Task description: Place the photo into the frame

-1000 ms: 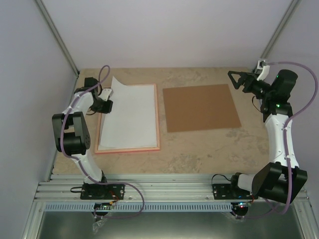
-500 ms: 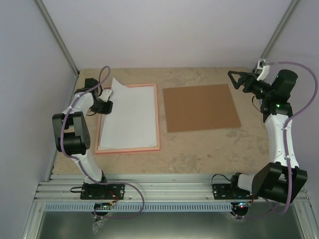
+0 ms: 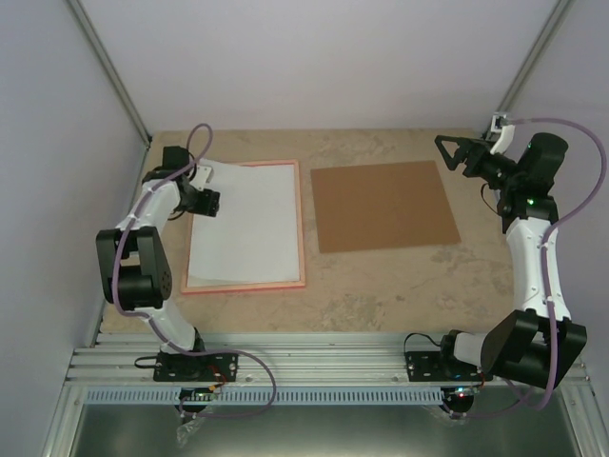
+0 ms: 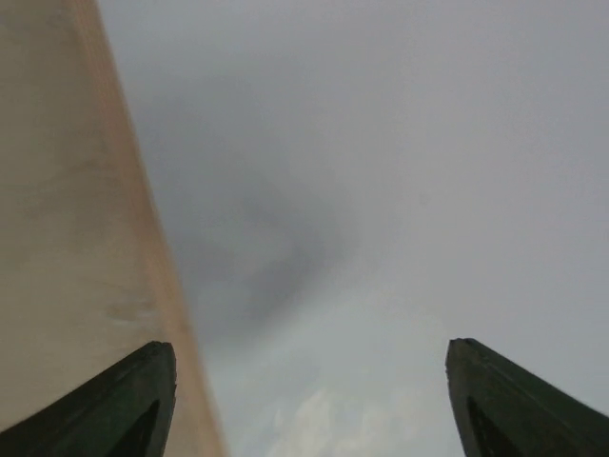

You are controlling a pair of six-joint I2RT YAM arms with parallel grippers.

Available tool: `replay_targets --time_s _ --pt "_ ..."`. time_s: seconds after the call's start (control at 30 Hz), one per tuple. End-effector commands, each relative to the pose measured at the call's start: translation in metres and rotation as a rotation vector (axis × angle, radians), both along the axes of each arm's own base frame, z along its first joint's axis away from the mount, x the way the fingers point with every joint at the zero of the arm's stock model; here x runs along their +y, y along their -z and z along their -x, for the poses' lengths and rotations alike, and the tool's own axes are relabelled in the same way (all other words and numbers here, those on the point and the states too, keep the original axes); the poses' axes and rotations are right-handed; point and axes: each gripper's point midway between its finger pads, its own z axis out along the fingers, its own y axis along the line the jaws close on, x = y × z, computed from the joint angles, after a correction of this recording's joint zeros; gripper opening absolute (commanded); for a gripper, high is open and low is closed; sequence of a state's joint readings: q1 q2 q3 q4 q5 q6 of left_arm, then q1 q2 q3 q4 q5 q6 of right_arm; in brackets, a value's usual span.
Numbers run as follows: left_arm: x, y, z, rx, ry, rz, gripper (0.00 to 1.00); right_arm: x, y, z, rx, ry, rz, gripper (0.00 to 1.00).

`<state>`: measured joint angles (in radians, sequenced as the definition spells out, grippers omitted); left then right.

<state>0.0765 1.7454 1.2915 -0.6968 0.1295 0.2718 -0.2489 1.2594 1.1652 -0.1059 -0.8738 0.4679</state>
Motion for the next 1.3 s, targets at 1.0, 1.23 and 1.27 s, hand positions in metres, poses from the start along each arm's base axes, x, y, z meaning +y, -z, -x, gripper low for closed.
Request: replay_targets --time_s 1.0,1.23,1.27 --pt "-0.268 -0.055 -0.01 -0.121 0.441 0.333 0.99 -0.03 0.171 -0.021 0.314 -0.066 0.381 0.98" --pt "-0.326 -0.019 -0.016 -0.027 0.409 0.404 0.99 -0.076 0.227 -0.033 0.466 -0.002 0.406 0.97" --pt "-0.331 -0.013 -0.017 -0.013 0.401 0.409 0.99 -0.083 0.233 -0.034 0.486 0.008 0.396 0.96"
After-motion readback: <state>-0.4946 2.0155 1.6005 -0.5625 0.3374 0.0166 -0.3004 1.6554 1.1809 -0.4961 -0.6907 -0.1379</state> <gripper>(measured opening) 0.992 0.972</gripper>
